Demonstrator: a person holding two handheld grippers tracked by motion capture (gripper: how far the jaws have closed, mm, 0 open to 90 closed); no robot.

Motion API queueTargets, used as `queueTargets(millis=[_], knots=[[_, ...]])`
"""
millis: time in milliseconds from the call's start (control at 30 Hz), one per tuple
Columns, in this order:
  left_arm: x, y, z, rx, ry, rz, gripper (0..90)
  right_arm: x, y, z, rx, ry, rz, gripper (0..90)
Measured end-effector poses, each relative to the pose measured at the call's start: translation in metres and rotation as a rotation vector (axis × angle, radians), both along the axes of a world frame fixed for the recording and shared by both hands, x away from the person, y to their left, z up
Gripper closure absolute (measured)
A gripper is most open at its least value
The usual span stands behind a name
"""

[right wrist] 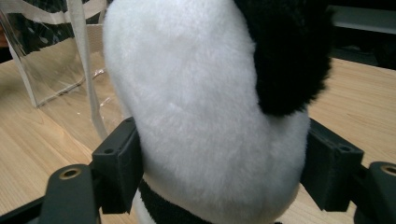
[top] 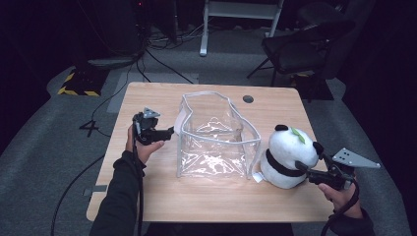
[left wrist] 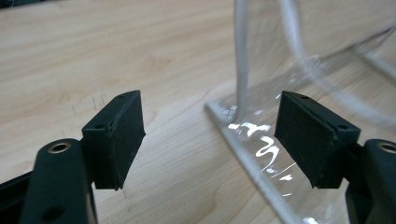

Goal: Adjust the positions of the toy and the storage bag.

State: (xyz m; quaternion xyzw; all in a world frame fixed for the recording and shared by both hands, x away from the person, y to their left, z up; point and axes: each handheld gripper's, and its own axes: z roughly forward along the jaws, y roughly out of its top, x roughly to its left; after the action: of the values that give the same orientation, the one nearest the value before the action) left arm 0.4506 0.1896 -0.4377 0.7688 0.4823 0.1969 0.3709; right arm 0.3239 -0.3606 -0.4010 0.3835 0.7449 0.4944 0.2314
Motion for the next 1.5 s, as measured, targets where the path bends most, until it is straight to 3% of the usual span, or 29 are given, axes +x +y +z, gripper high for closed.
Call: queueTargets(millis=[67, 100, 133, 267, 367, 467, 567, 600, 700, 800, 967, 1000, 1100, 1367, 1500], knots=[[0.007, -0.003, -0.018, 0.003, 0.015, 0.003, 23.8, 0.0, 0.0, 0.0, 0.007, 0.002, -0.001, 21.9], [0.007, -0.003, -0.018, 0.003, 0.015, 0.003, 23.9, 0.0, 0.0, 0.0, 0.01, 0.003, -0.003, 20.2], [0.012, -0.004, -0.028, -0.024, 0.033, 0.008, 24.2, 0.0, 0.001, 0.0, 0.013, 0.003, -0.006, 18.8], [0.023, -0.01, -0.045, -0.016, 0.071, 0.022, 25.8, 0.0, 0.003, 0.0, 0.016, 0.008, 0.001, 15.5], [0.028, -0.012, -0.05, -0.025, 0.08, 0.019, 25.1, 0.0, 0.003, 0.0, 0.011, 0.002, 0.007, 15.2], [0.037, -0.024, -0.056, 0.006, 0.102, 0.0, 26.2, 0.001, 0.002, -0.001, 0.025, 0.011, -0.012, 14.9], [0.042, -0.033, -0.059, 0.025, 0.117, -0.013, 26.1, 0.002, 0.002, -0.001, 0.035, 0.021, -0.007, 14.9], [0.045, -0.043, -0.059, 0.034, 0.103, -0.012, 27.0, 0.002, 0.002, -0.001, 0.032, 0.021, -0.005, 14.9], [0.048, -0.05, -0.058, 0.008, 0.107, -0.036, 27.8, 0.002, 0.003, -0.001, 0.024, 0.015, 0.001, 14.9], [0.054, -0.068, -0.055, -0.001, 0.104, -0.048, 29.4, 0.001, 0.004, -0.001, 0.008, 0.013, -0.001, 15.1], [0.058, -0.088, -0.049, 0.001, 0.093, -0.072, 31.8, 0.0, 0.004, 0.0, -0.013, 0.008, 0.004, 16.9], [0.059, -0.091, -0.049, 0.021, 0.096, -0.091, 32.0, -0.001, 0.004, 0.0, -0.017, 0.005, 0.001, 18.2], [0.06, -0.098, -0.049, 0.013, 0.095, -0.088, 32.0, -0.001, 0.003, -0.001, -0.019, -0.001, -0.008, 22.2], [0.059, -0.105, -0.05, -0.007, 0.102, -0.072, 32.8, -0.001, 0.0, 0.0, -0.024, 0.003, -0.006, 30.9], [0.054, -0.095, -0.045, 0.01, 0.105, -0.055, 28.3, -0.001, -0.004, 0.0, -0.019, 0.001, 0.011, 37.9]])
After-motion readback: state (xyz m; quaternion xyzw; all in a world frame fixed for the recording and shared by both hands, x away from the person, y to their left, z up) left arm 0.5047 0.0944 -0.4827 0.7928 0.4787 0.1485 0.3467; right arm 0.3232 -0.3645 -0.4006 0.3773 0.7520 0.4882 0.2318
